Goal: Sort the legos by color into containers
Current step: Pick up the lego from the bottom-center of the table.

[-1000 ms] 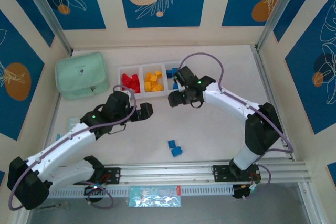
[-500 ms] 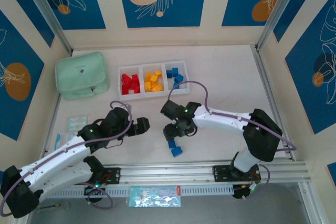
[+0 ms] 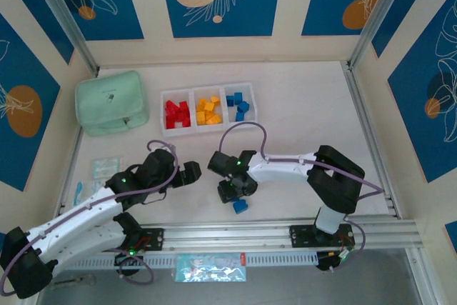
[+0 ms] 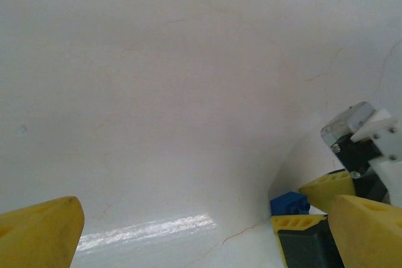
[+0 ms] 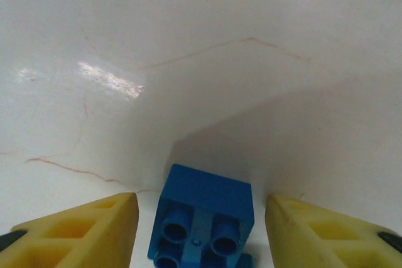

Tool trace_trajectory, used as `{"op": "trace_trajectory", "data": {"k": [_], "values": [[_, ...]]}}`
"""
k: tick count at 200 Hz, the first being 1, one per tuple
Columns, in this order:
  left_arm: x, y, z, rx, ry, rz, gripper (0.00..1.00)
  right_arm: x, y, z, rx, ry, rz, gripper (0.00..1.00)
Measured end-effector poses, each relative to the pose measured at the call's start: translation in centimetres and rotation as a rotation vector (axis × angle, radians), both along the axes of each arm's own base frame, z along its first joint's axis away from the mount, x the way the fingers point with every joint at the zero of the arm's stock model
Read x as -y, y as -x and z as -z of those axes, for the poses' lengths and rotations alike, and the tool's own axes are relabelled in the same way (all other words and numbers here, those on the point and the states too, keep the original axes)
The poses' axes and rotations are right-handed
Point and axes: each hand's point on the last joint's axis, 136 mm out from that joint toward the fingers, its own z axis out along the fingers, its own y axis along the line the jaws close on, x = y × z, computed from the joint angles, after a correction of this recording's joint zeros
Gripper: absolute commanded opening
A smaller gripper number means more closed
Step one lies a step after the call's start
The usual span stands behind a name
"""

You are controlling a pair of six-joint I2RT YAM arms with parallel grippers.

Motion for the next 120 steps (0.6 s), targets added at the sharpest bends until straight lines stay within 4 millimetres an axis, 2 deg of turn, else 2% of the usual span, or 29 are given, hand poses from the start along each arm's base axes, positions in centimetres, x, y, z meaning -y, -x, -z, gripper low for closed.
{"op": "trace_trajectory", "data": {"k": [25,58,74,102,120], "values": [[0.0,0.0,0.0,-0.002,0.002,-0.003,0.99,0.2,0.0,0.3,-0.002,0.015,0.012,0.39],[0.0,-0.1,0.0,0.0,-0.001,-0.005,0.99,0.4,-0.3,0.2,0.002,0.019,0.017,0.29],[-0.1,-0.1,0.2,-0.003,-0.008,-0.007,0.99,0.4,-0.6,0.0,0.008,0.011,0.018,0.28],[0.0,-0.1,0.7,-0.014,-0.029,0.001,0.99,0.6,-2.3,-1.5,0.038,-0.039,0.053,0.26],[0.2,-0.4,0.2,-0.005,-0.034,0.012,0.99,0.8,-4.0,-3.0,0.071,-0.077,0.081,0.26]]}}
